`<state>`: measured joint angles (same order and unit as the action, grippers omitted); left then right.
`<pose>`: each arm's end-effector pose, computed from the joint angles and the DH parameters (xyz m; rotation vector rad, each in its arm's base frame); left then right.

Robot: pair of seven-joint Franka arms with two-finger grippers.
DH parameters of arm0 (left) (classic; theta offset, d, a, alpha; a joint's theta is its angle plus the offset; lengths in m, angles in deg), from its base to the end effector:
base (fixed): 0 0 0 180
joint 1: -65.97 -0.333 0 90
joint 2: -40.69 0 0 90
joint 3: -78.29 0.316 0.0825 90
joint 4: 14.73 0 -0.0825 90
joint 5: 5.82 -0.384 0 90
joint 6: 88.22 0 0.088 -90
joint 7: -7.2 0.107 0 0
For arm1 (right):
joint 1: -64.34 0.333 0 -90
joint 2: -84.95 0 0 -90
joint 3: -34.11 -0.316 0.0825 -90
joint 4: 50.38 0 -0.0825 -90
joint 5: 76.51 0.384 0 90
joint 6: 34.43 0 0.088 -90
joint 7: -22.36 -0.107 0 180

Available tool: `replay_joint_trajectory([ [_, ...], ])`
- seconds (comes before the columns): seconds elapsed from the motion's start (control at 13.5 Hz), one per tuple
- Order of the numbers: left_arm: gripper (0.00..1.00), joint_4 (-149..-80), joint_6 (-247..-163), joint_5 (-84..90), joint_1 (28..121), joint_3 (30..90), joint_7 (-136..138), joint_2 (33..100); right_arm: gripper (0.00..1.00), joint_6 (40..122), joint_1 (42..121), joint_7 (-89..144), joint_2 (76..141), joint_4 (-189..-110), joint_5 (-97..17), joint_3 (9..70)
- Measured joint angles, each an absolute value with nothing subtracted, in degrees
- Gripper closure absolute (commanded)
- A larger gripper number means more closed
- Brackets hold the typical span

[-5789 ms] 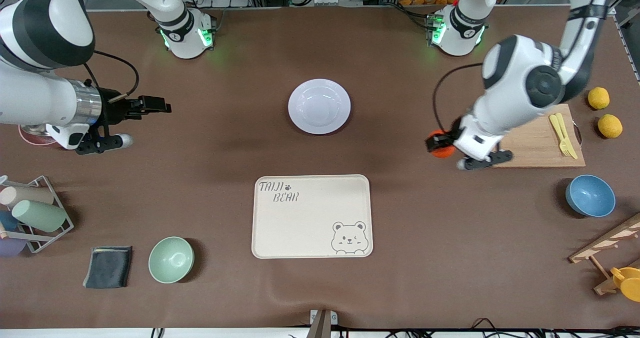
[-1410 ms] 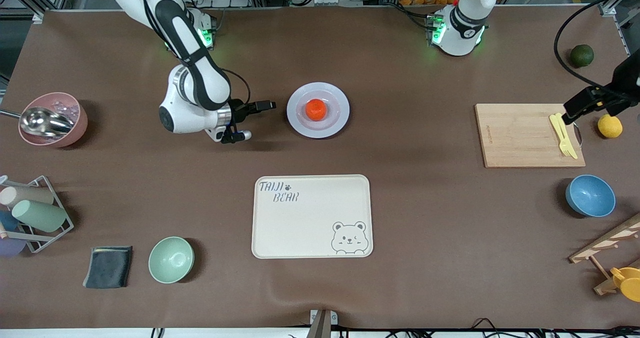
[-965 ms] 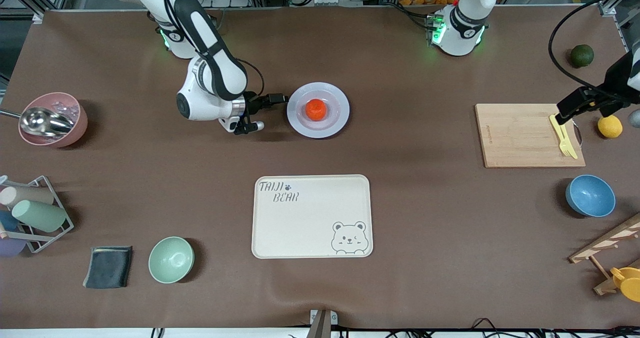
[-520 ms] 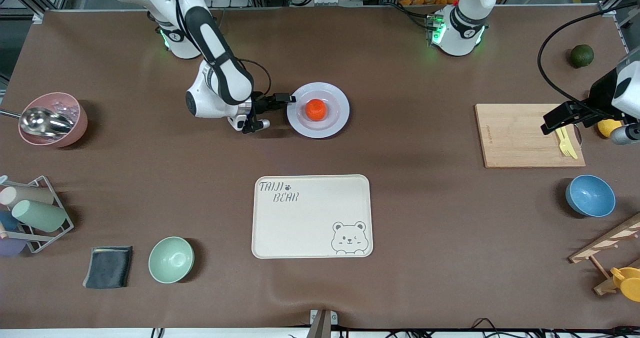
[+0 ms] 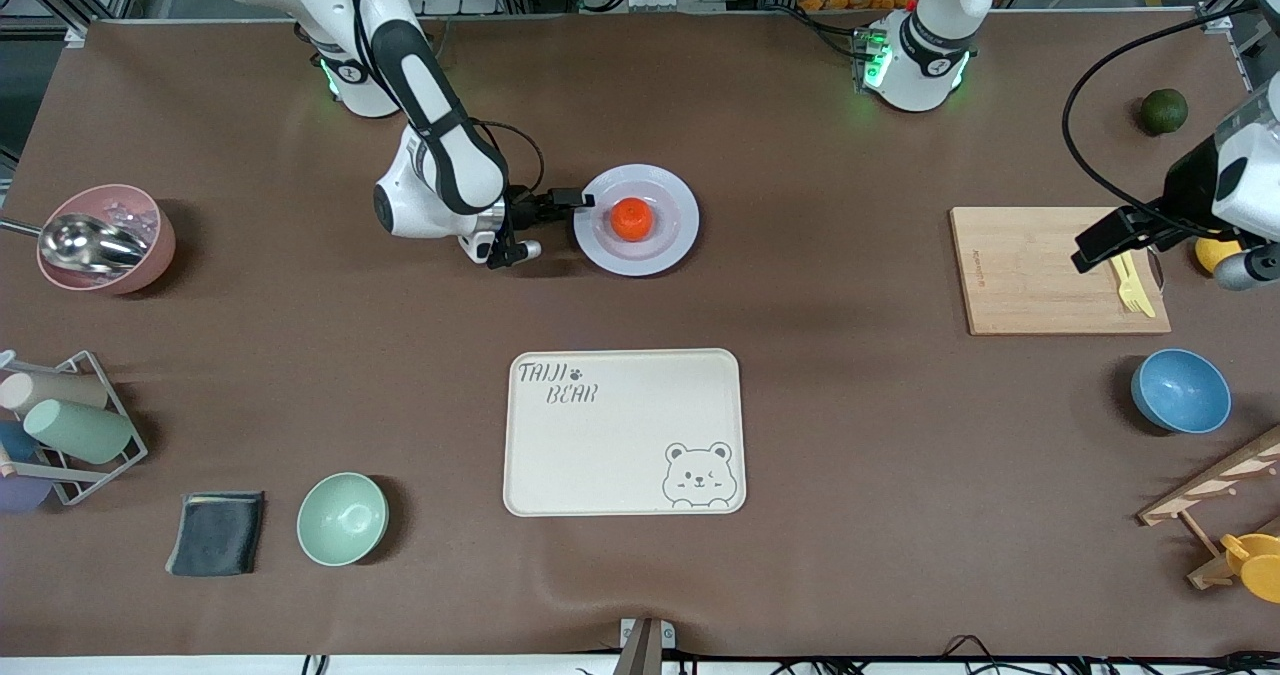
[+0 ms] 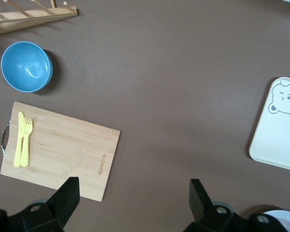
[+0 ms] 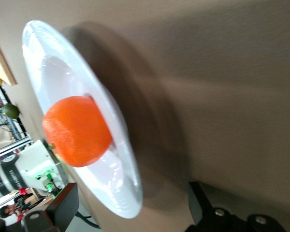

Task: Place orange and plate with both arms
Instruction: 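Bring the right gripper to the rim of the white plate, then close the right gripper on the plate rim and lift the plate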

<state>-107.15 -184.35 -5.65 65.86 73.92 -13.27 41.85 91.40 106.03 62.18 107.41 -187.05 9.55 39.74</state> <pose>0.5684 -0.0422 0.6027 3.0956 0.4413 0.0666 0.3506 0.2939 0.1376 -2.2512 -0.0231 0.4709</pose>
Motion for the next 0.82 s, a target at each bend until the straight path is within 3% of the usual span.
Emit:
replay_joint_trajectory([
  [0.82, 0.00, -107.17, -183.66, -5.76, 65.75, 70.87, -17.57, 41.85, 0.00, 89.70, 108.85, 62.55, 107.31, -186.56, 14.99, 39.60],
])
